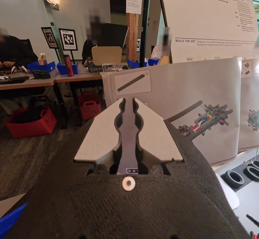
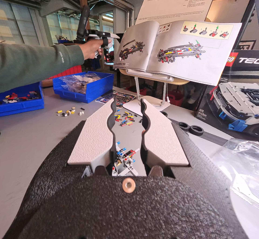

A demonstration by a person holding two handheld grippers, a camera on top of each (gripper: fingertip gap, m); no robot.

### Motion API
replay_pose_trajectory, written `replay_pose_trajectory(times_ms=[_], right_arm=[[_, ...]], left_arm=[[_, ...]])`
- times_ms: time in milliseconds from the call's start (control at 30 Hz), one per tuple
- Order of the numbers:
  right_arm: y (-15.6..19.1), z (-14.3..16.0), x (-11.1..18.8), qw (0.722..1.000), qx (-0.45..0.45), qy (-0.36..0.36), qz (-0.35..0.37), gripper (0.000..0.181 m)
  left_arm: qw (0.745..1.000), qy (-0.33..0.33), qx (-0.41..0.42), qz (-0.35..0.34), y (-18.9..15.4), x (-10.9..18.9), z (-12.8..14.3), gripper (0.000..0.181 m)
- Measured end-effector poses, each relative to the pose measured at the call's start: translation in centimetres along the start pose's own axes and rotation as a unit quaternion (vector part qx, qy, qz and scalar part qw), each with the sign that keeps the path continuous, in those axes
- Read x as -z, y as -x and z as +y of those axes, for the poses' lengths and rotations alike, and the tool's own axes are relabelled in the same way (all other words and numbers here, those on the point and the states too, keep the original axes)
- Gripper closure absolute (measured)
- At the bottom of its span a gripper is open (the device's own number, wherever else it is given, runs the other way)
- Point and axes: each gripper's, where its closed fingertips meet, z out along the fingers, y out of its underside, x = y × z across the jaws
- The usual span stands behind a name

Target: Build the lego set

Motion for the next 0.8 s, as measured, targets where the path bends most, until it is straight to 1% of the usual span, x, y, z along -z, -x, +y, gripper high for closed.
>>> replay_pose_trajectory(times_ms=[167,300,400,467,533,600,633,700,800], right_arm=[[-0.2,0.2,0.2,1.0,0.001,-0.005,0.005,0.149],[-0.3,0.5,0.3,1.0,0.009,0.001,0.008,0.149],[-0.2,0.7,0.5,1.0,0.016,0.003,0.008,0.149],[-0.2,0.7,0.8,1.0,0.023,0.005,0.009,0.149],[-0.1,0.8,1.2,0.999,0.035,0.007,0.01,0.149],[0.1,0.9,1.6,0.999,0.046,0.009,0.006,0.149],[0.2,1.0,1.8,0.999,0.049,0.009,0.004,0.149],[0.4,1.1,2.1,0.999,0.047,0.008,-0.004,0.149],[1.0,0.9,2.2,0.999,0.037,0.003,-0.024,0.149]], left_arm=[[1.0,0.0,-0.002,0.006,-0.5,-0.4,-0.2,0.173],[1.0,0.003,-0.018,0.018,-1.2,0.2,-0.4,0.172],[0.997,0.017,-0.044,0.058,-2.7,1.7,-0.9,0.168],[0.991,0.034,-0.075,0.108,-4.5,3.8,-1.3,0.166],[0.975,0.073,-0.127,0.165,-6.4,7.3,-1.1,0.162],[0.951,0.131,-0.181,0.212,-7.3,12.3,0.0,0.16],[0.94,0.161,-0.199,0.225,-7.1,15.2,0.8,0.157],[0.921,0.219,-0.223,0.231,-5.7,21.0,2.8,0.159],[0.888,0.338,-0.238,0.203,-1.1,29.5,7.9,0.159]])
